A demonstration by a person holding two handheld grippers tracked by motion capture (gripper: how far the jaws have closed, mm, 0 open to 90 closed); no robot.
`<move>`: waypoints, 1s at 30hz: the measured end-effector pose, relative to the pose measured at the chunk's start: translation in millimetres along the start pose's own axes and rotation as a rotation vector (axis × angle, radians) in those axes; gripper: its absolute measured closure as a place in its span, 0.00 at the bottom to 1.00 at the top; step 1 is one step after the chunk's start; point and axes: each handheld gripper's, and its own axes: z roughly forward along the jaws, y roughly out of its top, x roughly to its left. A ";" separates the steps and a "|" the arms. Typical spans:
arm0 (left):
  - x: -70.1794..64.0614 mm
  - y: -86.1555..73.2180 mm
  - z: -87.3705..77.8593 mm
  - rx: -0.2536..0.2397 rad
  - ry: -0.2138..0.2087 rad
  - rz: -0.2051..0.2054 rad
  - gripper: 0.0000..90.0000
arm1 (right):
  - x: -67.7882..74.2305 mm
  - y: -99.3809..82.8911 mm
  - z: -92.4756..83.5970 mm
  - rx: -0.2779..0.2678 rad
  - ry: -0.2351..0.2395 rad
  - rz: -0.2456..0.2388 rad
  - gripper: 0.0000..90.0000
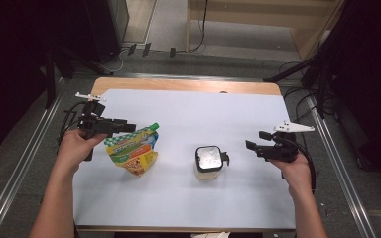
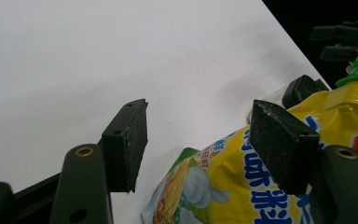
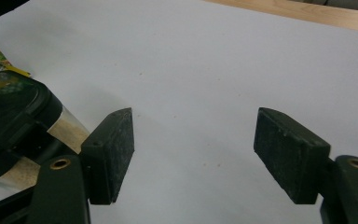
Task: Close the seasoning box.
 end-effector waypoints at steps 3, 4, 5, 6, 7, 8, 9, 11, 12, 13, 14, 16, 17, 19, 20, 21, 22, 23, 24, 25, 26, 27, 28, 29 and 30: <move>0.7 -0.3 1.8 0.004 -0.001 -0.003 0.41 | -1.1 -1.0 0.9 0.001 -0.001 0.002 0.33; 1.0 -0.5 3.0 0.010 0.000 -0.002 0.41 | -1.0 -1.6 1.9 0.007 0.000 0.004 0.33; 1.0 -0.5 3.0 0.010 0.000 -0.002 0.41 | -1.0 -1.6 1.9 0.007 0.000 0.004 0.33; 1.3 -0.7 3.8 0.011 0.001 -0.001 0.41 | -0.9 -1.9 2.4 0.008 0.000 0.002 0.33; 1.4 -1.1 4.4 0.011 0.001 -0.006 0.41 | -0.7 -2.1 3.0 0.013 -0.001 -0.001 0.33; 2.3 -1.7 5.7 0.015 0.004 0.000 0.41 | -0.6 -2.6 4.3 0.014 0.000 -0.005 0.33; 2.5 -2.0 6.5 0.012 0.007 0.003 0.41 | -0.6 -2.9 4.9 0.014 -0.002 -0.006 0.33; 2.9 -2.1 7.1 0.013 0.008 0.007 0.41 | -0.4 -3.3 5.4 0.016 -0.004 -0.007 0.33; 2.9 -2.2 9.1 0.020 0.012 0.007 0.41 | -0.4 -4.1 5.9 0.019 -0.004 -0.008 0.33; 2.9 -2.2 9.1 0.020 0.012 0.007 0.41 | -0.4 -4.1 5.9 0.019 -0.004 -0.008 0.33; 3.3 -2.9 10.8 0.024 0.007 0.011 0.41 | -0.4 -4.5 6.4 0.021 -0.008 -0.007 0.33; 3.7 -3.2 11.6 0.025 0.004 0.007 0.41 | -0.5 -4.7 7.4 0.022 -0.008 -0.014 0.32; 4.2 -3.5 12.1 0.028 0.005 0.007 0.41 | -0.2 -4.8 8.0 0.022 -0.008 -0.015 0.32; 5.4 -3.9 12.4 0.030 0.003 0.003 0.41 | 0.8 -5.0 8.7 0.029 -0.006 -0.016 0.32; 6.4 -4.6 12.6 0.031 0.003 -0.003 0.41 | 1.1 -5.1 9.3 0.031 -0.007 -0.021 0.32; 6.4 -4.6 12.6 0.031 0.003 -0.003 0.41 | 1.1 -5.1 9.3 0.031 -0.007 -0.021 0.32; 7.2 -5.0 12.6 0.030 0.003 -0.005 0.41 | 1.6 -5.3 10.1 0.035 -0.008 -0.024 0.32; 7.2 -5.0 12.6 0.030 0.003 -0.005 0.41 | 1.6 -5.4 10.3 0.036 -0.007 -0.025 0.32; 7.5 -5.0 12.3 0.029 0.003 -0.007 0.41 | 1.6 -5.4 10.4 0.037 -0.007 -0.025 0.32; 7.8 -5.1 12.1 0.028 0.002 -0.006 0.41 | 1.7 -5.4 10.5 0.037 -0.008 -0.025 0.32; 8.0 -5.2 12.1 0.028 0.005 -0.005 0.40 | 1.8 -5.5 10.6 0.038 -0.008 -0.023 0.32; 8.0 -5.2 12.1 0.028 0.005 -0.005 0.40 | 1.8 -5.5 10.6 0.038 -0.008 -0.023 0.32; 8.8 -5.5 12.4 0.029 0.004 -0.003 0.40 | 1.9 -5.6 10.6 0.039 -0.008 -0.022 0.32; 10.0 -6.1 12.9 0.028 0.010 0.001 0.40 | 1.8 -5.7 10.9 0.039 -0.009 -0.023 0.32; 11.6 -6.7 13.7 0.026 0.020 0.006 0.40 | 1.7 -5.9 11.2 0.039 -0.011 -0.024 0.31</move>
